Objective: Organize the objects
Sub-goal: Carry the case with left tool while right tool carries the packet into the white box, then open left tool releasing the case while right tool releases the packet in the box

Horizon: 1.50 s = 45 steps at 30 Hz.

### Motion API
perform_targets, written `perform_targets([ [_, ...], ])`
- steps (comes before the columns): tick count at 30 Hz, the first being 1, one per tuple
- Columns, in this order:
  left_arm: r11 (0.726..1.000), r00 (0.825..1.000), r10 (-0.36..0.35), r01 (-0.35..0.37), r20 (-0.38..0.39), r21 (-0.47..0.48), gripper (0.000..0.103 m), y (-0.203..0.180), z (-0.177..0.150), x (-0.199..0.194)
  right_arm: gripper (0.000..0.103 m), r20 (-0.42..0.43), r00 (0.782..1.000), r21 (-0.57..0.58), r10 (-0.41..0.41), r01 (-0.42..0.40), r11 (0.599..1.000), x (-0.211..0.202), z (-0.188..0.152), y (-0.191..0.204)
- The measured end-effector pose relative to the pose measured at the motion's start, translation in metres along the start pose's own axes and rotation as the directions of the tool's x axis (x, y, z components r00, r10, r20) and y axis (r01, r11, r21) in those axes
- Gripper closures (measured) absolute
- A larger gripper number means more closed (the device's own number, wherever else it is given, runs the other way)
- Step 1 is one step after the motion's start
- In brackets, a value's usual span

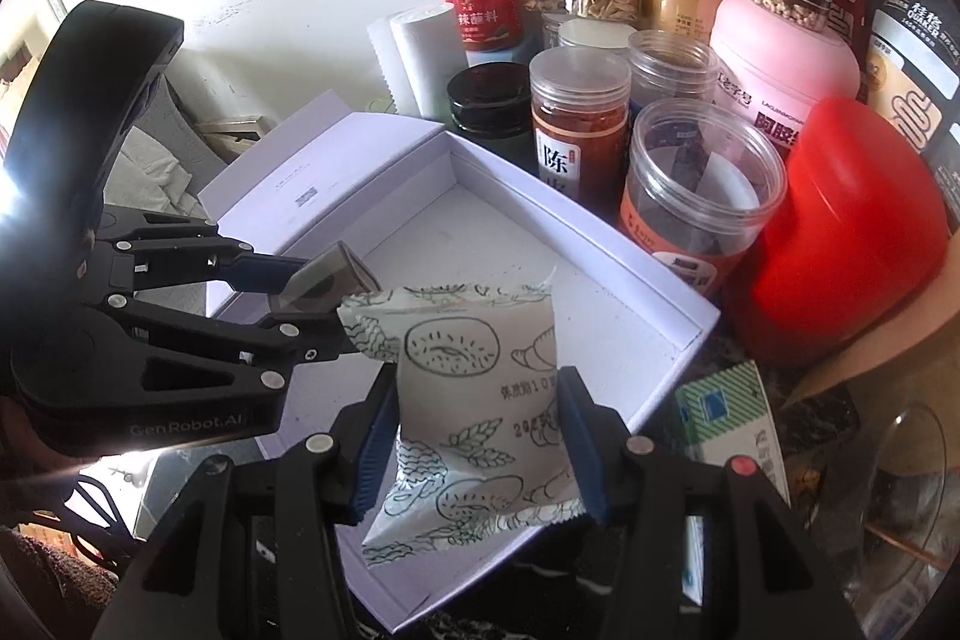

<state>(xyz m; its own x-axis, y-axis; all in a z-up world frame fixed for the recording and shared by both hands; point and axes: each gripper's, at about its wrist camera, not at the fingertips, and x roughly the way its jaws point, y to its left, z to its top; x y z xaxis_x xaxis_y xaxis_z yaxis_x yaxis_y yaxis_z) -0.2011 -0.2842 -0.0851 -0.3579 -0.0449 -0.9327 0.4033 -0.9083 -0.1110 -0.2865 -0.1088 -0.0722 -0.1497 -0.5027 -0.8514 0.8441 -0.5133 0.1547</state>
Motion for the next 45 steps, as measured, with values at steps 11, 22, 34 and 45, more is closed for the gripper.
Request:
perform_targets([
  [11,1.000,1.000,0.012,-0.012,-0.001,0.018,0.065,0.017,0.027,0.033,0.053,-0.003,1.000,0.004,-0.003,0.003,1.000,0.028,0.017,-0.010],
  [22,0.999,1.000,0.016,-0.015,-0.021,0.048,0.065,0.019,0.038,0.062,0.054,-0.012,1.000,0.018,-0.011,0.011,1.000,0.051,0.023,-0.018],
  [34,0.998,0.999,0.029,-0.027,-0.045,0.054,0.065,0.025,0.034,0.079,0.056,-0.033,0.999,0.025,-0.016,0.017,1.000,0.060,0.016,-0.019],
  [45,0.996,0.996,0.070,-0.067,-0.059,0.054,0.063,0.026,0.026,0.071,0.055,-0.066,0.997,0.003,-0.033,0.033,0.999,0.050,0.014,-0.012],
])
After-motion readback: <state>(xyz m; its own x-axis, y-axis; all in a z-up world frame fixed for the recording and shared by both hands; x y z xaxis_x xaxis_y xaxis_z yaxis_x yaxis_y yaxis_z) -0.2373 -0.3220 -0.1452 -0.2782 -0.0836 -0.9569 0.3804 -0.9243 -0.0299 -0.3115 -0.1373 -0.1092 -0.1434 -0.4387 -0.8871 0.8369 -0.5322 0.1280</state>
